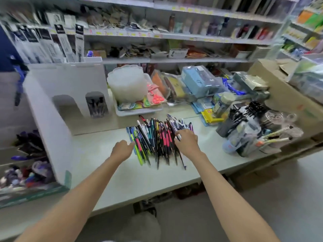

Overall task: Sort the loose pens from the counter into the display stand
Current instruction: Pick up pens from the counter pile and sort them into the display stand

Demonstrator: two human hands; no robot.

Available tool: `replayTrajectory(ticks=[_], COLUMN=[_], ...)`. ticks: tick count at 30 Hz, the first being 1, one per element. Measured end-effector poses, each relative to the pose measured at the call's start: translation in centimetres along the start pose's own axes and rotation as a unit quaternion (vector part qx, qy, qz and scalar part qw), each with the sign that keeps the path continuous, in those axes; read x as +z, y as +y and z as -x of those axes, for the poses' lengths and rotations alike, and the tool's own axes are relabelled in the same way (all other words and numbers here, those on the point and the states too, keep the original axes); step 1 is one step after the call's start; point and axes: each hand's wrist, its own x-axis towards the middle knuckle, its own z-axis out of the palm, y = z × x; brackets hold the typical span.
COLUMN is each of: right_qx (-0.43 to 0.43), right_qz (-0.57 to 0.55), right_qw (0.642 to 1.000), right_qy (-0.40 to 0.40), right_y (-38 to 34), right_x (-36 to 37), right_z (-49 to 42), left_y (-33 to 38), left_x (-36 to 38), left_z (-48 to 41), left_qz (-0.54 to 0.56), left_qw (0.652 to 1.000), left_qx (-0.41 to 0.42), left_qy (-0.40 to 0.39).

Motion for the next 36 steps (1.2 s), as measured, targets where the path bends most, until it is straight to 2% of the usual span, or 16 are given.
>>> replayTrajectory(ticks=[4,8,12,17,22,25,31,36], right_qx=[-0.012,-0.034,-0.049,-0.105,-0.150,-0.176,-0.182,-0.200], right_qz=[0.000,-0.006,-0.031,-0.053,-0.075,-0.099,-0.127,-0.124], right_qw=[1.000,0.999,0.997,0.992,0.982,0.974,0.970,0.969], right_qy=[-0.012,-0.034,-0.052,-0.052,-0.092,-0.105,-0.095,-0.078], right_y=[2.5,4.1,4.9,4.8,4.4,4.3,3.8,3.5], right_x=[0.8,1.3,1.9,3.1,4.4,5.3,6.1,6.7], right_z=[-4.5,-7.8,-10.0,-12.7,-13.6,-13.9,-14.2,-14.0], left_y=[3.0,5.3,5.8,6.0,6.2,5.9,6.0,5.6], left_x=[4.5,7.1,8.6,9.2,9.3,8.7,7.7,7.8], left_z=[-3.7,-5.2,-5.6,-6.7,-7.1,-7.0,-6.5,-6.5], left_qz=[0.031,0.033,0.045,0.075,0.127,0.150,0.187,0.218], left_qw=[0.993,0.987,0.975,0.960,0.950,0.948,0.952,0.946], left_qx=[-0.116,-0.158,-0.195,-0.236,-0.232,-0.235,-0.216,-0.211], left_qy=[-0.003,0.027,0.097,0.134,0.164,0.154,0.112,0.112])
